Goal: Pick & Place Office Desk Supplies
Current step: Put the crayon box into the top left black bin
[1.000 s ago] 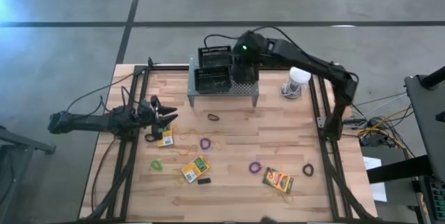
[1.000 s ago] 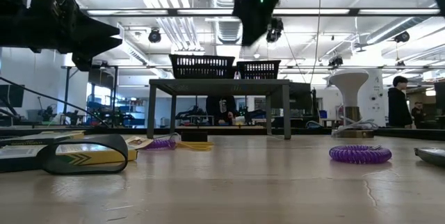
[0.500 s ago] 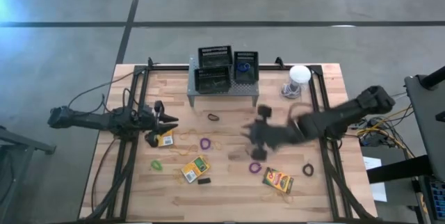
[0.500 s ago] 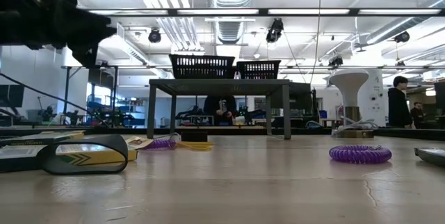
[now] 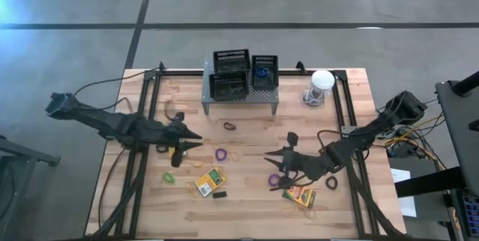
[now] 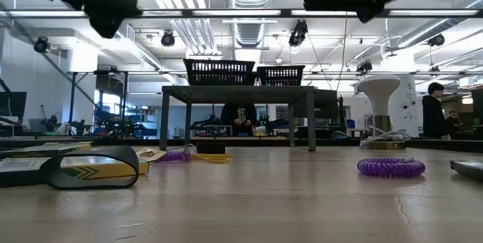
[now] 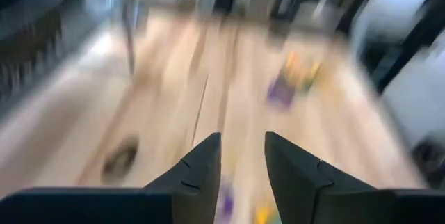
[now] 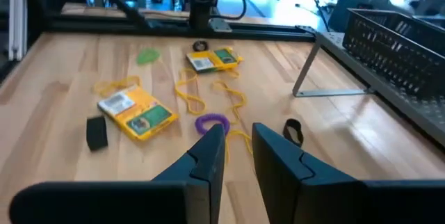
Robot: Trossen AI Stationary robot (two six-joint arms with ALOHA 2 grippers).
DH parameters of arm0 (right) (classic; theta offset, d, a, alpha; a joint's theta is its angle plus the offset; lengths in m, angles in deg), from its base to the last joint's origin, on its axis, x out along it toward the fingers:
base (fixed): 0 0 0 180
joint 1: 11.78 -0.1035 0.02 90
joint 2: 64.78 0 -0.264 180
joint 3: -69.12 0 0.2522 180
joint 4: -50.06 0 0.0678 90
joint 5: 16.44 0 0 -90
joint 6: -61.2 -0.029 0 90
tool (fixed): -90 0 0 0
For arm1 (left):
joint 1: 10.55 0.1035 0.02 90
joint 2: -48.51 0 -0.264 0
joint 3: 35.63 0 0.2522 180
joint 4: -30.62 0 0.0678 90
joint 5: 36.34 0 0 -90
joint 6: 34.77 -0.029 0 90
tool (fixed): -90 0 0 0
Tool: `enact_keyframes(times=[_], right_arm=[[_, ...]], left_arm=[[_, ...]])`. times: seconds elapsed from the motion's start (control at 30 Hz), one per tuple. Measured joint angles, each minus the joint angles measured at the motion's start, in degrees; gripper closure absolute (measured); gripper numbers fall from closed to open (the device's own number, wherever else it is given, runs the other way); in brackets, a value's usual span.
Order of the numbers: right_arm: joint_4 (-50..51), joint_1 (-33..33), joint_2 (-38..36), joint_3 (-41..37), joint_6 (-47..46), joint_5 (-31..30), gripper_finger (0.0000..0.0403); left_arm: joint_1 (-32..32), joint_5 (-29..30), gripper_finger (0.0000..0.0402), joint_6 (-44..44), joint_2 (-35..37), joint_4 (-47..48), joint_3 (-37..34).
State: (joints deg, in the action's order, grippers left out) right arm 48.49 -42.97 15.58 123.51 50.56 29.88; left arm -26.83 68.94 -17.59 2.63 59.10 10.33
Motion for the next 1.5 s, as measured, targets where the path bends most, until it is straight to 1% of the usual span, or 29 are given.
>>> enact_keyframes(times=[0.07, 0.13, 0.23, 0.3, 0.37, 0.43, 0.5, 0.7, 0.77, 0.9, 0.97, 1.07, 1.13, 1.2, 1.27, 1.33, 1.43, 1.5], right_arm=[[-2.11, 0.58, 0.10, -0.88, 2.53, 0.00, 0.0335], [-3.00, 1.51, 0.12, -1.45, 4.39, 0.00, 0.0333], [-3.56, 3.39, 0.39, -1.61, 5.53, 0.00, 0.0331], [-3.58, 4.84, 0.41, -1.61, 5.63, 0.00, 0.0330], [-3.59, 6.20, 0.41, -1.61, 5.05, 0.02, 0.0332], [-3.59, 7.46, 0.41, -1.61, 4.81, 0.04, 0.0335], [-3.68, 8.23, 0.41, -1.61, 4.71, 0.02, 0.0337], [-3.70, 8.70, 0.43, -1.61, 1.36, 0.33, 0.0338], [-3.70, 8.68, 0.43, -1.62, 0.31, 0.69, 0.0337], [-3.64, 8.70, 0.47, -1.83, -1.80, 4.28, 0.0339], [-3.64, 8.69, 0.47, -1.88, -2.79, 5.67, 0.0339], [-3.66, 8.70, 0.47, -1.98, -4.05, 6.60, 0.0337], [-3.64, 8.70, 0.47, -2.08, -4.70, 6.64, 0.0337], [-3.66, 8.70, 0.47, -2.17, -5.07, 6.64, 0.0339], [-3.69, 8.70, 0.60, -2.20, -5.07, 6.64, 0.0341], [-3.73, 8.70, 0.83, -2.20, -5.05, 6.64, 0.0343], [-4.51, 8.70, 1.57, -2.20, -5.26, 6.64, 0.0344], [-5.10, 8.70, 2.45, -2.20, -5.29, 6.64, 0.0343]], left_arm=[[0.02, 0.14, 0.0285, 5.71, -6.08, 14.27, 6.88], [0.02, 0.14, 0.0285, 13.42, -12.24, 29.32, 12.79], [0.02, -0.09, 0.0285, 22.67, -19.99, 47.34, 19.54], [0.02, -0.04, 0.0285, 27.22, -24.22, 55.77, 21.58], [0.02, 0.53, 0.0285, 29.72, -27.06, 59.50, 21.81], [0.35, 0.83, 0.0285, 29.38, -28.46, 59.44, 20.76], [1.67, 0.75, 0.0285, 27.16, -29.29, 58.08, 19.29], [9.75, -0.05, 0.0271, 20.14, -28.07, 54.02, 15.91], [13.42, -2.16, 0.0267, 16.72, -26.96, 52.29, 14.60], [21.50, -10.53, 0.0266, 10.36, -25.32, 47.50, 11.00], [25.12, -13.59, 0.0265, 7.89, -25.24, 46.10, 9.04], [29.63, -14.75, 0.0265, 4.63, -25.19, 45.32, 6.74], [32.11, -15.56, 0.0265, 4.15, -25.22, 44.93, 6.00], [33.57, -15.59, 0.0265, 4.23, -25.19, 44.53, 5.95], [33.88, -13.97, 0.0265, 5.50, -25.20, 43.62, 5.95], [33.88, -12.59, 0.0265, 6.75, -25.20, 40.45, 5.39], [33.90, -12.71, 0.0265, 6.79, -25.26, 36.76, 4.11], [33.90, -13.17, 0.0265, 6.82, -25.26, 36.12, 3.99]])
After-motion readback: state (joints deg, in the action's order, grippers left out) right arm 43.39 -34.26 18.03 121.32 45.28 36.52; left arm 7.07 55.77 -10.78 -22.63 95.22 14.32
